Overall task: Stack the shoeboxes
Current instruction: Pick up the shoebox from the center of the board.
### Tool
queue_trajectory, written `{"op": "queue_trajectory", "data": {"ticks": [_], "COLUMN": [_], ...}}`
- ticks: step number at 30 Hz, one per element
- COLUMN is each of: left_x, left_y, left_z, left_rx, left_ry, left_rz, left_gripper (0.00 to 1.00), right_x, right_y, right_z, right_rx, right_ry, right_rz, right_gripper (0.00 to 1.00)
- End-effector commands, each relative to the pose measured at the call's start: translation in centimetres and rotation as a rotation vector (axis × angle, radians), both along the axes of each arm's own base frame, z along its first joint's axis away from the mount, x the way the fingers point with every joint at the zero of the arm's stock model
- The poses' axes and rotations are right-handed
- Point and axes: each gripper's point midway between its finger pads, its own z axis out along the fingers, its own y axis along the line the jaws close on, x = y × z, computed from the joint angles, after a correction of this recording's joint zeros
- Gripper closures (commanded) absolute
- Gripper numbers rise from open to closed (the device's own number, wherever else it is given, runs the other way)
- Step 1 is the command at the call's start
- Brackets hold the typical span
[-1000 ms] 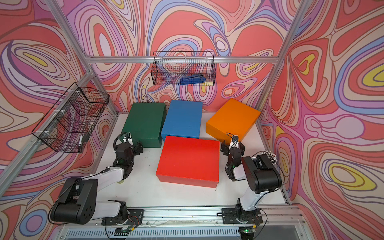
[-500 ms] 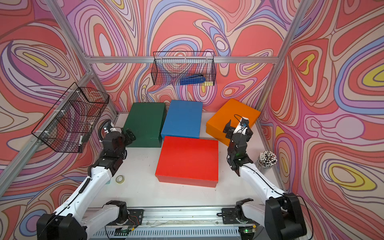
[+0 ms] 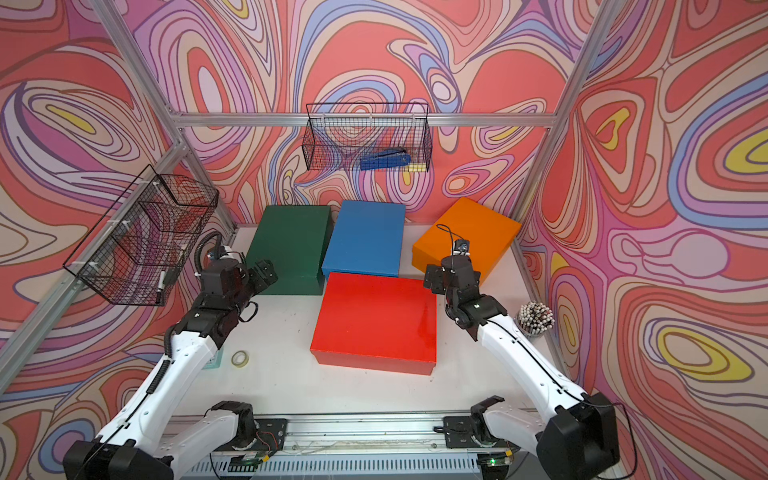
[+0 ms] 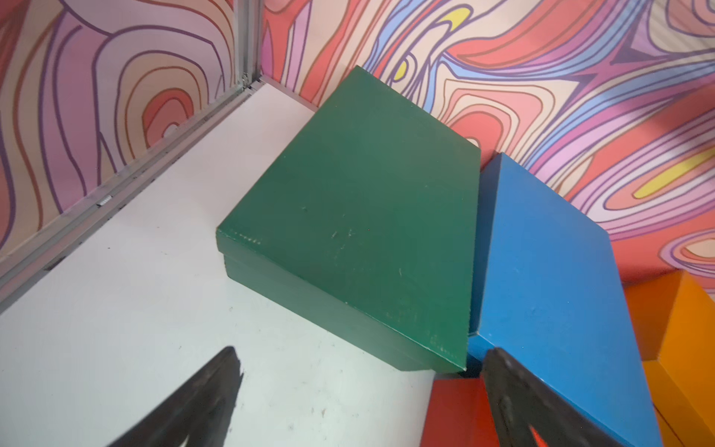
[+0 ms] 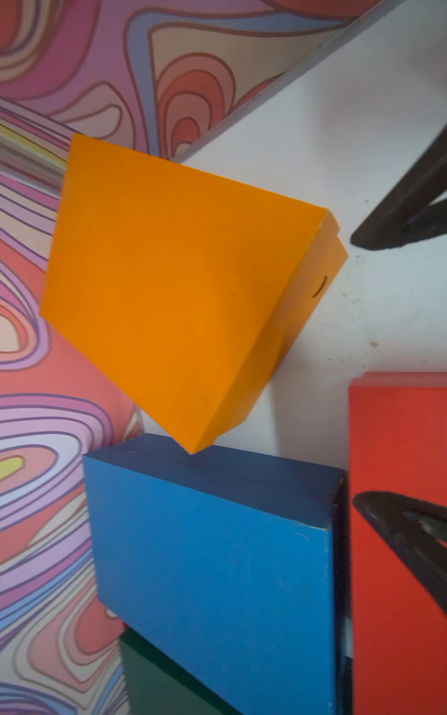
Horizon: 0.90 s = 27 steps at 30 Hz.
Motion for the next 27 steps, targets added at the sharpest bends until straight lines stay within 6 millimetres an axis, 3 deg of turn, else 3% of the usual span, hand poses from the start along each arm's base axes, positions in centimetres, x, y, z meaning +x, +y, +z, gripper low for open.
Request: {"op": "queue_trajectory", "data": {"ticks": [1, 8, 14, 20, 27], "left_x": [-1.7, -4.9, -6.9, -7.8, -7.5], "left_y": [-1.9, -5.5, -9.3, -12.8, -14.8], "left_z": [-1.9, -6.3, -8.5, -9.3, -10.7], "left_rx": [-0.070, -0.169, -0.138, -0.140, -0.163], "left_ry": [0.145, 0.328, 0.332, 0.316, 0.345], "left_rz": [-0.090, -0.241, -0.359, -0.457, -0.509], "left_gripper": [0.02, 0.06, 0.02, 0.02, 0.05], "right_x": [-3.0, -6.5, -8.0, -8.3, -8.4], "right_y": [0.8, 2.5, 3.8, 5.0, 6.3], "right_z": [-1.9, -5.3, -8.4, -9.0, -9.6], "right_rx": [0.032, 0.170, 0.258, 0.347, 0.449], "right_ry": [0.130, 0.242, 0.326, 0.335, 0.346], "right_rz": [0.041, 0.126, 0.158, 0.184, 0.196], "right_gripper": [0.02, 0.11, 0.14, 0.14, 0.13]}}
